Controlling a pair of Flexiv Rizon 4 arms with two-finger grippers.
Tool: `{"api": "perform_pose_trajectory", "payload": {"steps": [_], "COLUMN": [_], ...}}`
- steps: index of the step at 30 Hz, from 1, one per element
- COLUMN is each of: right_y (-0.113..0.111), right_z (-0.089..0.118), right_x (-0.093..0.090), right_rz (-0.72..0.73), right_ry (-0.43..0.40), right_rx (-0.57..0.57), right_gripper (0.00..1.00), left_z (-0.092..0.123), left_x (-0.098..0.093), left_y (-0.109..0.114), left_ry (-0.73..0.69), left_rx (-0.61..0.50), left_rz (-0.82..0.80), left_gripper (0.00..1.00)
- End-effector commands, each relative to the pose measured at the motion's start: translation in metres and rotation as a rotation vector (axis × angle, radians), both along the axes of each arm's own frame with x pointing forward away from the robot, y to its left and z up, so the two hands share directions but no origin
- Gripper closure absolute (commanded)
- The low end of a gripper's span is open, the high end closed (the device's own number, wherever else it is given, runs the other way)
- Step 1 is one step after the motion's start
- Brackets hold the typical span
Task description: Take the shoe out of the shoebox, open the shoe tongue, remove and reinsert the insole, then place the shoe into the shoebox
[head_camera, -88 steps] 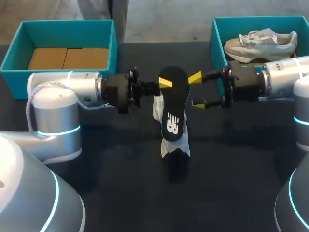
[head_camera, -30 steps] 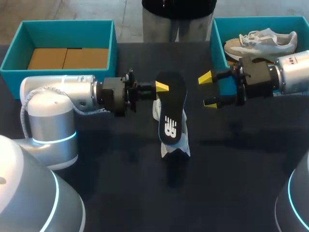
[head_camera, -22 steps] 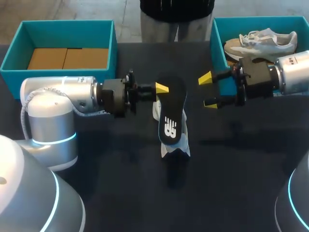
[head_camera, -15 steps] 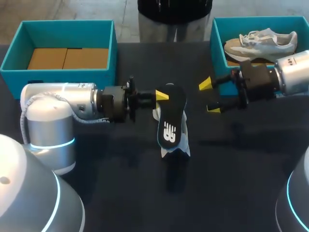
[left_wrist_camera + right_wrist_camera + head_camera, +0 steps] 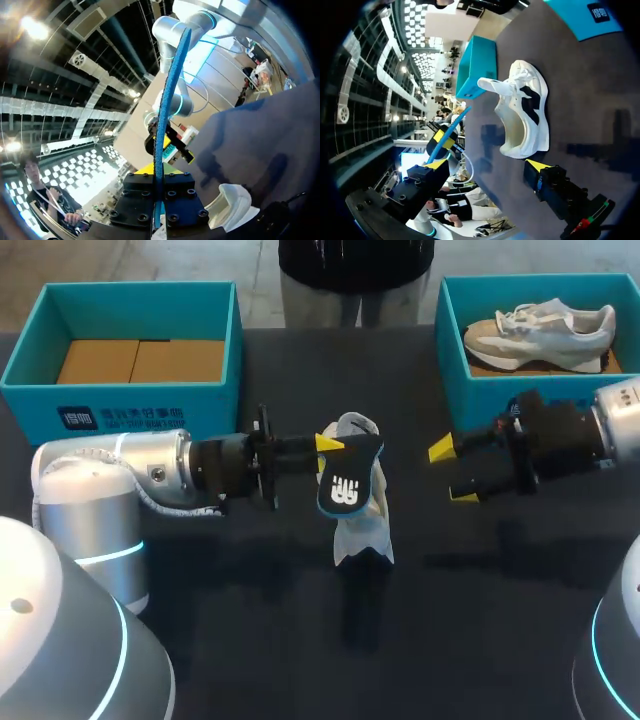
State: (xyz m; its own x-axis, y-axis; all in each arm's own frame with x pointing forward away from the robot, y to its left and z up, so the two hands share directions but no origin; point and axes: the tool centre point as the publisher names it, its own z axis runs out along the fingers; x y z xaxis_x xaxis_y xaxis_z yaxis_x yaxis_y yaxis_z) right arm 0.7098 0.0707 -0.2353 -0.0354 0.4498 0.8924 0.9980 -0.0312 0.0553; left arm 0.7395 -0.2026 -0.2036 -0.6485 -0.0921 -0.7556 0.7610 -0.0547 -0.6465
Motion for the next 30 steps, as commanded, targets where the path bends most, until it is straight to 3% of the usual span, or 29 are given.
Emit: {"api": "perform_pose_trajectory", "payload": {"steps": [1, 10, 18, 30], "right_y": [0.004, 0.009, 0.012, 0.012], "right_z": [-0.004, -0.028, -0.036, -0.036], "right_x": [-0.01, -0.009, -0.007, -0.007], "right_rz": [-0.042, -0.035, -0.032, -0.032], "right_ry": [-0.075, -0.182, -0.155, -0.155], "right_rx": [-0.024, -0.05, -0.053, -0.053], "right_gripper": [0.0, 0.0, 0.0, 0.0], "left_z": [-0.001, 0.002, -0.003, -0.016], "left_x": [-0.004, -0.009, -0.01, -0.009], "left_y": [0.005, 0.004, 0.001, -0.001], "left_ry": [0.039, 0.153, 0.25, 0.274], "left_rx": [-0.013, -0.074, -0.092, -0.093], "left_rz": [-0.001, -0.013, -0.045, -0.055], "left_gripper": [1.0, 1.0, 1.0, 1.0]}}
